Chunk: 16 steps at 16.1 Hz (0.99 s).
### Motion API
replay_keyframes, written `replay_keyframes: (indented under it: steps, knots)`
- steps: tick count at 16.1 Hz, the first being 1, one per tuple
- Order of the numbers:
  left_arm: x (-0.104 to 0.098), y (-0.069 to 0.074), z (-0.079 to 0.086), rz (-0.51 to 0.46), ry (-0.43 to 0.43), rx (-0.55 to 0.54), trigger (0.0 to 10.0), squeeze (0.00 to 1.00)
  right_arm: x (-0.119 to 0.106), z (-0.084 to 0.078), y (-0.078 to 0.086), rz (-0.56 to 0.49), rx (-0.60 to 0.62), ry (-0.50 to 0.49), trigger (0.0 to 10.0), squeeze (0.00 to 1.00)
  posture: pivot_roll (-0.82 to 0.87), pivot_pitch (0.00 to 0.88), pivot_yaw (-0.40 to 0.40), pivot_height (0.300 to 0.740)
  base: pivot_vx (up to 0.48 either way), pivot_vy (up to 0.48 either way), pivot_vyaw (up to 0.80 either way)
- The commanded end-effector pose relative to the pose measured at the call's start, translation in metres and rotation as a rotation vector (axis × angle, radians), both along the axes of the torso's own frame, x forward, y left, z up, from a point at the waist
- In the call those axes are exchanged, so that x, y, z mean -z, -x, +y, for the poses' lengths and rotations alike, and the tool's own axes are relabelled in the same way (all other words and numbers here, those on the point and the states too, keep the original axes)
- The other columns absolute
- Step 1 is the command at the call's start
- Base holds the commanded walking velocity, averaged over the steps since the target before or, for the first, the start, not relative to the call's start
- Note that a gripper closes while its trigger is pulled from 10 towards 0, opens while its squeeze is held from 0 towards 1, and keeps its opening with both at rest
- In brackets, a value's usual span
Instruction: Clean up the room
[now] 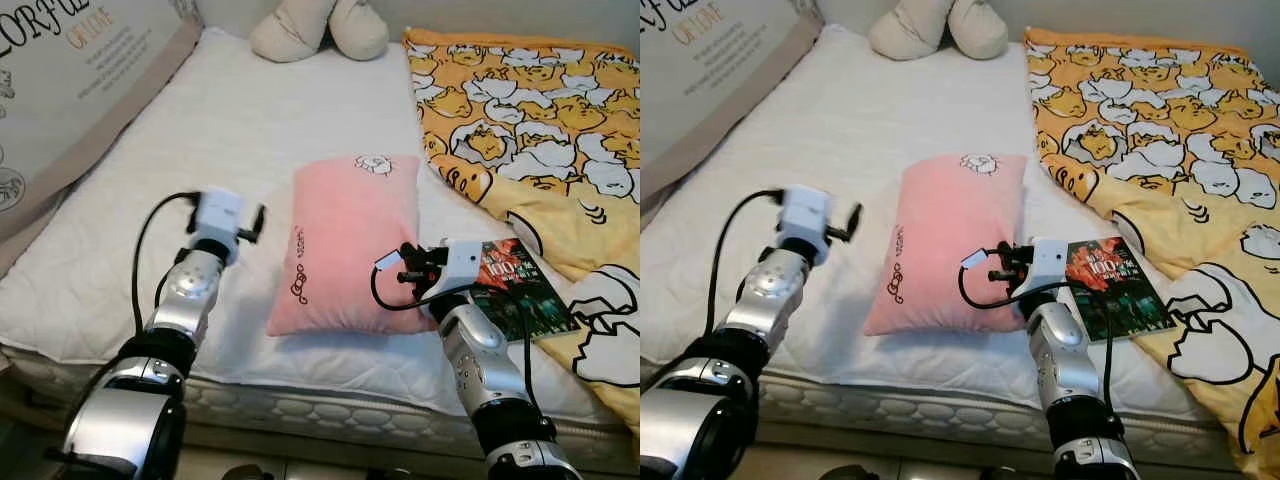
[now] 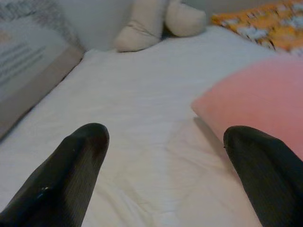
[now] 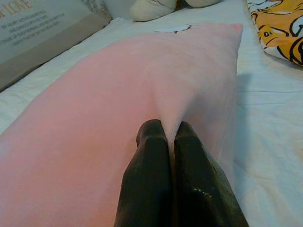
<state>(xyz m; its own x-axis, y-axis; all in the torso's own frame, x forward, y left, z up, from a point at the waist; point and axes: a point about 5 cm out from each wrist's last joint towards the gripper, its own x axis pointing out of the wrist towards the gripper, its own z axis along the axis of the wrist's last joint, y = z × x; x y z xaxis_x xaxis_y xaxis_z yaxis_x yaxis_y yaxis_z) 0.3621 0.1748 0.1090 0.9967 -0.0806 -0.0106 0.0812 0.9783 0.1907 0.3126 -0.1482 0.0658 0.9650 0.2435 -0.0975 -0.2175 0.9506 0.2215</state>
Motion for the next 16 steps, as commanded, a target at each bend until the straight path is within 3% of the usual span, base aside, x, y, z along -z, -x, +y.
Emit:
replay_keyframes:
  steps: [1, 7, 10, 11, 12, 14, 16]
  knots:
    - [0.000, 0.001, 0.005, 0.005, 0.068, -0.038, 10.0, 0.00, -0.003, -0.004, -0.001, -0.018, 0.013, 0.003, 0.0, 0.00, 0.01, 0.000, 0.024, 0.740, 0.000, 0.000, 0.00]
    - [0.005, 0.006, -0.003, 0.029, 0.118, 0.013, 10.0, 0.00, -0.004, -0.005, -0.003, -0.022, 0.004, 0.022, 0.0, 0.00, 0.02, 0.000, 0.016, 0.740, 0.000, 0.000, 0.00]
    - [0.006, 0.009, -0.004, 0.024, 0.071, 0.028, 10.0, 0.00, -0.004, -0.004, -0.002, -0.024, 0.003, 0.022, 0.0, 0.00, 0.02, 0.000, 0.016, 0.740, 0.000, 0.000, 0.00]
    - [-0.003, 0.008, -0.005, -0.054, -0.057, 0.059, 10.0, 0.00, -0.004, -0.004, -0.001, -0.023, 0.003, 0.022, 0.0, 0.00, 0.02, 0.000, 0.014, 0.740, 0.000, 0.000, 0.00]
    - [-0.020, 0.007, -0.004, -0.174, -0.238, 0.085, 10.0, 1.00, -0.001, -0.004, 0.001, -0.018, 0.001, 0.023, 0.0, 0.00, 0.02, 0.000, 0.013, 0.740, 0.000, 0.000, 0.00]
    - [-0.041, -0.001, 0.004, -0.236, -0.307, 0.056, 10.0, 1.00, 0.001, -0.005, 0.005, -0.010, -0.001, 0.027, 0.0, 0.00, 0.02, 0.000, 0.009, 0.740, 0.000, 0.000, 0.00]
    - [-0.051, -0.006, 0.010, -0.254, -0.317, 0.039, 10.0, 1.00, 0.002, -0.005, 0.006, -0.007, -0.002, 0.031, 0.0, 0.00, 0.01, 0.000, 0.007, 0.740, 0.000, 0.000, 0.00]
